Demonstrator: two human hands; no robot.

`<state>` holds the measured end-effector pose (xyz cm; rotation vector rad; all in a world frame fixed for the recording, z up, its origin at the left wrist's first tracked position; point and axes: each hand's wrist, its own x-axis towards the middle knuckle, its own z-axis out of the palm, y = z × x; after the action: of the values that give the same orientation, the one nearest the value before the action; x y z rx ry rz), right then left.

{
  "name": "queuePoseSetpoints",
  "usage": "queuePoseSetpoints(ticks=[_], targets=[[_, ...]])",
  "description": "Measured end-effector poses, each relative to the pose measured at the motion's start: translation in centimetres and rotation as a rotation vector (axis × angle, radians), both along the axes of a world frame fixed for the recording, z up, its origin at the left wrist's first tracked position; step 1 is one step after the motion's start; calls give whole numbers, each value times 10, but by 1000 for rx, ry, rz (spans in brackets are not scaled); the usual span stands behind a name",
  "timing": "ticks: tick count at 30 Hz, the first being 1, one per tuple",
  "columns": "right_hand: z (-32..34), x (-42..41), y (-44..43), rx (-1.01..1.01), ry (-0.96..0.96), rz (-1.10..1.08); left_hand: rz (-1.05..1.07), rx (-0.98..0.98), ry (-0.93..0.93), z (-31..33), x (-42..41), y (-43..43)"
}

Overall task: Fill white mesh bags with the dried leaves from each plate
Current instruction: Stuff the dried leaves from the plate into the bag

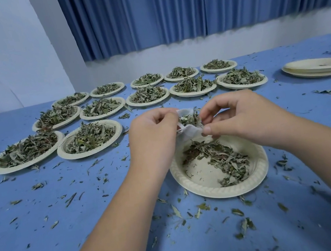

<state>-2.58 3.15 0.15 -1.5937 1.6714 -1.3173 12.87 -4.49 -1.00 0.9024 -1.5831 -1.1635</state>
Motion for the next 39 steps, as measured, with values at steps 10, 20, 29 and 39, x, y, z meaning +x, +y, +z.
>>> queuePoseSetpoints(ticks=[10, 20, 29, 39], targets=[[12, 3, 11, -144, 282, -66, 23, -142, -80, -5, -4, 1], [16, 7, 13, -131, 660, -214, 12, -255, -194, -6, -5, 7], [12, 18, 14, -149, 703, -211, -31, -260, -198, -7, -11, 14], [6, 18, 8, -143, 414, -205, -26, -219, -167, -5, -11, 16]])
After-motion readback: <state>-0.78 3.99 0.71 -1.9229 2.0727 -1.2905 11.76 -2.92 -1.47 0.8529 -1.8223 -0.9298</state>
